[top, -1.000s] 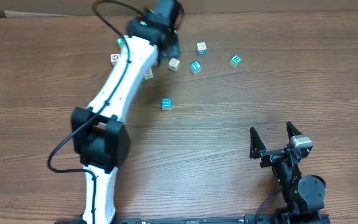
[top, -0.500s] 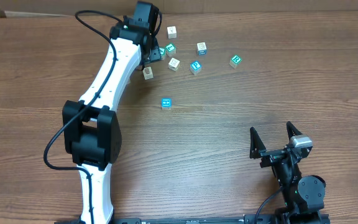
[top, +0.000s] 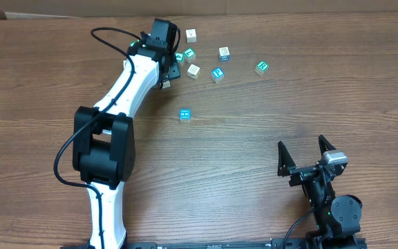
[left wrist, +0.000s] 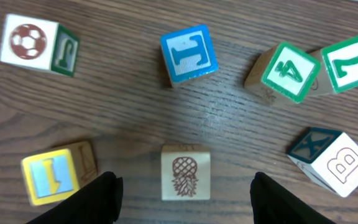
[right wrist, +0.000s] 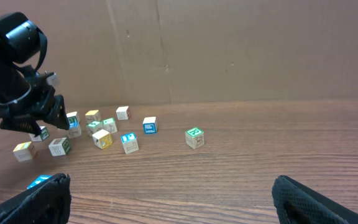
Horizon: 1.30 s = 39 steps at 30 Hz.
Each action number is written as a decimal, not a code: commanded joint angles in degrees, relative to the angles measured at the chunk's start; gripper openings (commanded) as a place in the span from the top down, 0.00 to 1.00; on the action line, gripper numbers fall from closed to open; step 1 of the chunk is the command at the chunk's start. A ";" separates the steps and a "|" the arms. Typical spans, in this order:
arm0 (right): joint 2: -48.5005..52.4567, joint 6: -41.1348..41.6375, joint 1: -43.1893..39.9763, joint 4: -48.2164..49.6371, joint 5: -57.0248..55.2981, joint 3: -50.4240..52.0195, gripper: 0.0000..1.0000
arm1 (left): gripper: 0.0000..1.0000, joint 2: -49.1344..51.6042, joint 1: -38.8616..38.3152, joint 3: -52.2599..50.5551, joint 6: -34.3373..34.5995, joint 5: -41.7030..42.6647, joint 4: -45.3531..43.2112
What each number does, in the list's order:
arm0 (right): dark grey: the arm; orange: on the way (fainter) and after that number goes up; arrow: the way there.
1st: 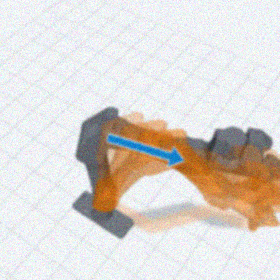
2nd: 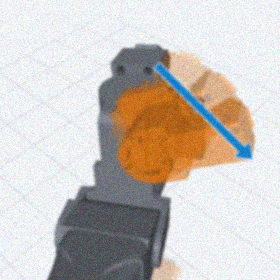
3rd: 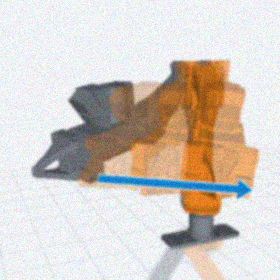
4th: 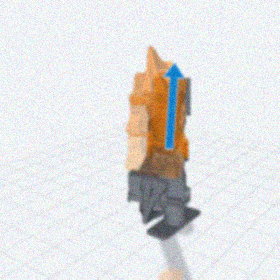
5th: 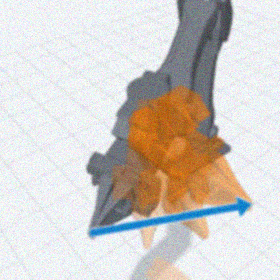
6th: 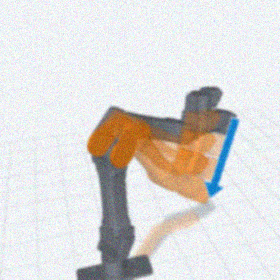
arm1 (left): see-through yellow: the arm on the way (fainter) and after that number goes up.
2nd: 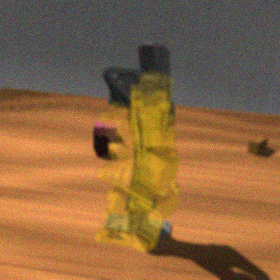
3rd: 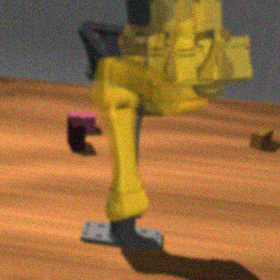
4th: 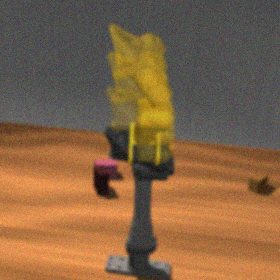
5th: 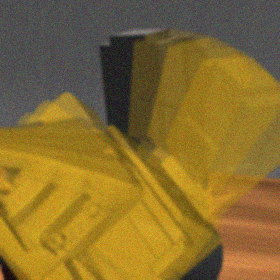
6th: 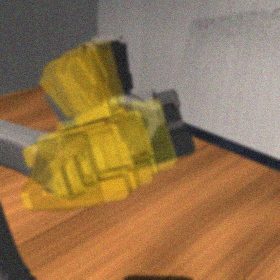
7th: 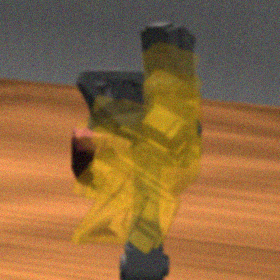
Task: Form a horizontal line
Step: 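Lower the left gripper and grasp the wooden pineapple block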
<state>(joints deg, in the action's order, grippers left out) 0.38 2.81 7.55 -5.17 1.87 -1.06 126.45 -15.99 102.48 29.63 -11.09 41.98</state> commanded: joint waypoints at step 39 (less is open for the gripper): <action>-0.20 0.20 0.22 0.35 -0.68 0.59 0.00 | 0.54 -0.11 -0.81 -10.73 0.35 -4.55 -11.04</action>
<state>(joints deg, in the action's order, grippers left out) 0.38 2.79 7.55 -5.15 1.85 -1.06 126.45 -16.78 93.19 29.82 -14.22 32.32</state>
